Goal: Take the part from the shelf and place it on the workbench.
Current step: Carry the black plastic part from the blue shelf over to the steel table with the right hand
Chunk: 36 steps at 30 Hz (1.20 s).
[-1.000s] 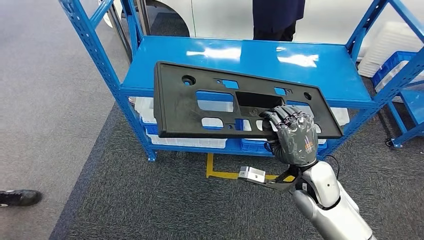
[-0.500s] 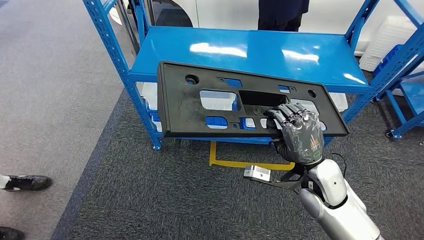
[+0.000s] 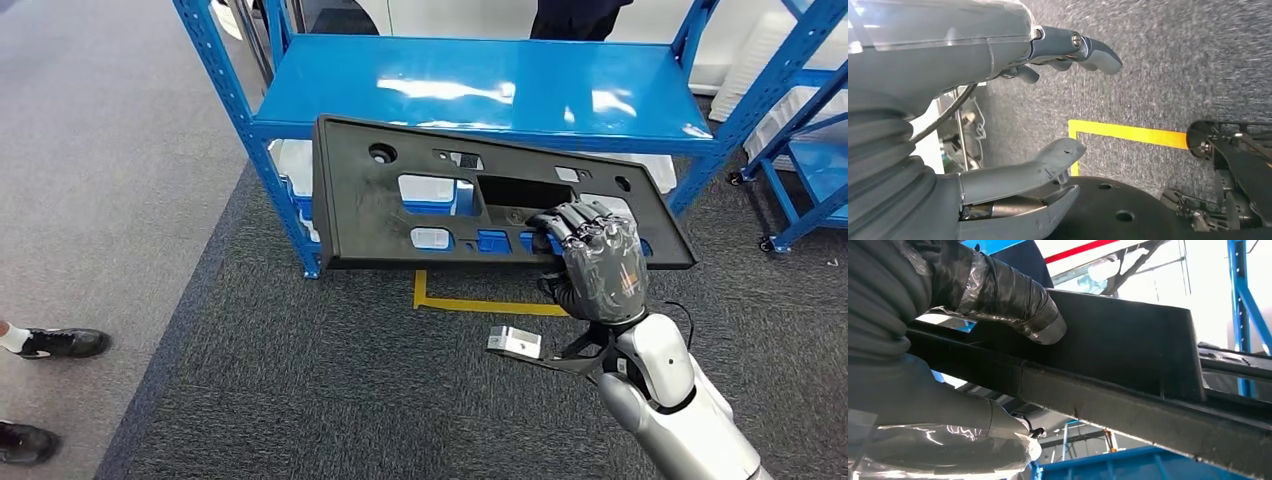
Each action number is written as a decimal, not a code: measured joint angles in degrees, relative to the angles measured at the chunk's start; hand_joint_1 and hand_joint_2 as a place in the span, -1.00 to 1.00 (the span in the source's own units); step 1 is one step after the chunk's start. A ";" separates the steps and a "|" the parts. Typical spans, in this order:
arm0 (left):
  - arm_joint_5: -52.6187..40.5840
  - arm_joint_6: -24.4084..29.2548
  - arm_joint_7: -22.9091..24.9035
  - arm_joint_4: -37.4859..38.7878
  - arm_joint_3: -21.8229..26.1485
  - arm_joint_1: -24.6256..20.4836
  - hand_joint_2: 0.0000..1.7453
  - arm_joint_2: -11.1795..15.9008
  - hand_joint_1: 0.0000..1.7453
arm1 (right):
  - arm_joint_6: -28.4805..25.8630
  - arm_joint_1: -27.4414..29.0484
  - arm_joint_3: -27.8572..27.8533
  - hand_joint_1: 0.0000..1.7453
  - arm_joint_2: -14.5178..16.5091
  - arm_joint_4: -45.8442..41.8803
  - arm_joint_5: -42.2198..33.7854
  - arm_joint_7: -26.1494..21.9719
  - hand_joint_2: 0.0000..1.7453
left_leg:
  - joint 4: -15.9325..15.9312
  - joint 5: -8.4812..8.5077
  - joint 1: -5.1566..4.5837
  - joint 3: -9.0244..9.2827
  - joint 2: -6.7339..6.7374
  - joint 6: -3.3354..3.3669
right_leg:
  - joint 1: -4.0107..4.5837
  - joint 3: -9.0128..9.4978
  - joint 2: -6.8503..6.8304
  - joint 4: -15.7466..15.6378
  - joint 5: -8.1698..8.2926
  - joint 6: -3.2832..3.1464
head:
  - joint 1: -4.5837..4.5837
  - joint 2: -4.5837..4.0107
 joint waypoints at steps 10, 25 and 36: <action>2.97 0.75 -0.18 0.00 1.73 -0.18 1.00 -0.04 -1.00 | 2.50 -9.50 6.52 1.00 11.10 8.68 -0.62 2.73 1.00 | 6.56 -6.93 -0.63 5.28 -0.16 1.28 | 1.93 -7.31 -0.52 1.27 5.29 -2.82 | -0.04 0.01; 1.97 0.50 -2.26 0.00 1.34 -0.12 1.00 -0.44 -1.00 | 1.68 -4.95 2.81 1.00 -0.11 3.46 -3.44 2.65 1.00 | -0.67 -0.18 -0.46 -0.22 0.96 2.78 | -0.08 -4.26 -0.19 10.34 2.14 1.73 | 0.08 0.00; 2.17 -0.09 -2.64 0.00 1.25 0.20 1.00 -0.27 -1.00 | 2.74 -2.64 0.67 1.00 -2.45 1.37 -4.44 2.38 1.00 | 14.74 -8.57 -0.15 -6.25 0.59 -0.10 | 0.62 -0.69 -0.75 -0.50 0.68 -2.17 | -0.02 0.00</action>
